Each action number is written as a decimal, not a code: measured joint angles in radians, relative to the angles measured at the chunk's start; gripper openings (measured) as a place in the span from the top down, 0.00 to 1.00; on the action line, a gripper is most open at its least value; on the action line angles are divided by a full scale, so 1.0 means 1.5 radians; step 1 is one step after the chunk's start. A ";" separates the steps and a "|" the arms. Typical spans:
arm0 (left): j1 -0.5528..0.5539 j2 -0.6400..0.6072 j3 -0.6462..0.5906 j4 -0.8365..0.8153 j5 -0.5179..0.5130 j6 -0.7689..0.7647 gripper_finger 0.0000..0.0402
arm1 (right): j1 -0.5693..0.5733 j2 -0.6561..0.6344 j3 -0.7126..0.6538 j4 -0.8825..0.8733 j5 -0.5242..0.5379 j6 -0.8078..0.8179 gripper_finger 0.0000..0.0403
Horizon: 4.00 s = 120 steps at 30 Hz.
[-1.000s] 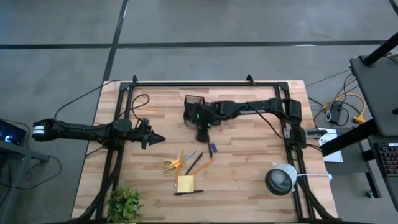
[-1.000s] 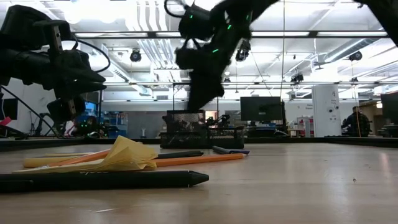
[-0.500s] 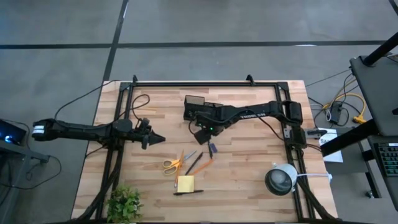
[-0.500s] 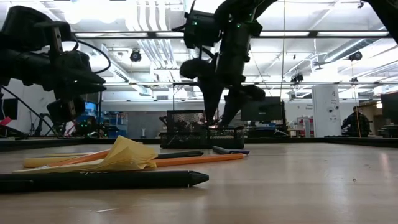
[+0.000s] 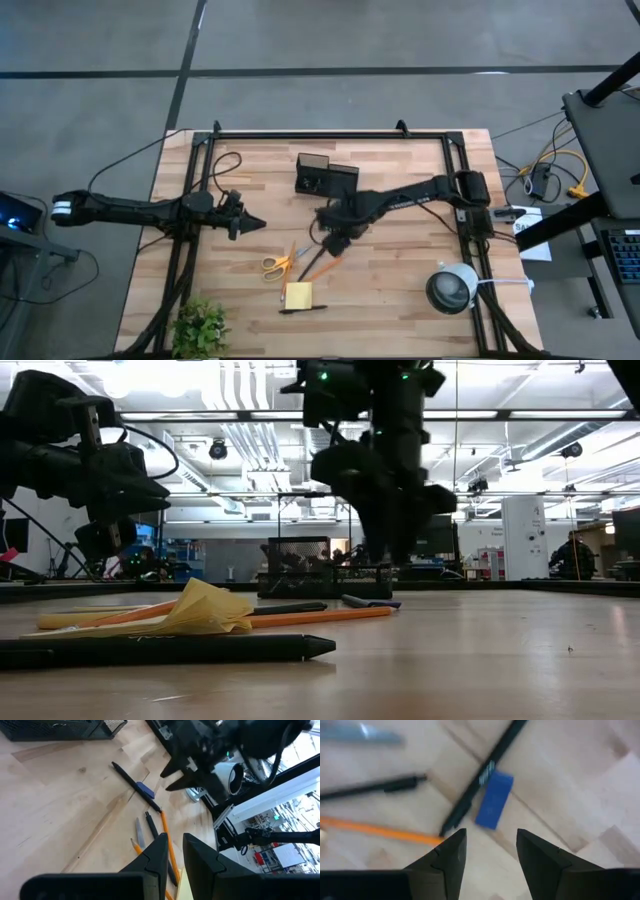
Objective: Pick and place office supplies into organizer
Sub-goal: Put the blue eraser into the desk organizer, then put the left orange pencil into the desk organizer
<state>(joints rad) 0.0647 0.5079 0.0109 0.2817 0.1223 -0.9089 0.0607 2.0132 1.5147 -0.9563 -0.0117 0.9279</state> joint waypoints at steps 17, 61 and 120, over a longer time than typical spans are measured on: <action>0.000 0.000 0.001 0.002 0.003 0.000 0.89 | -0.005 0.001 -0.043 0.081 0.027 0.184 0.65; 0.000 0.001 0.002 0.016 0.003 -0.003 0.89 | 0.017 0.100 0.002 0.065 0.036 0.061 0.81; 0.000 0.002 0.001 0.104 0.003 -0.063 0.89 | -0.126 0.208 0.421 -0.334 -0.123 -0.280 0.56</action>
<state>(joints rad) 0.0647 0.5106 0.0124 0.4379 0.1268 -1.0032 -0.1282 2.3257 2.1462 -1.4580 -0.1966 0.5072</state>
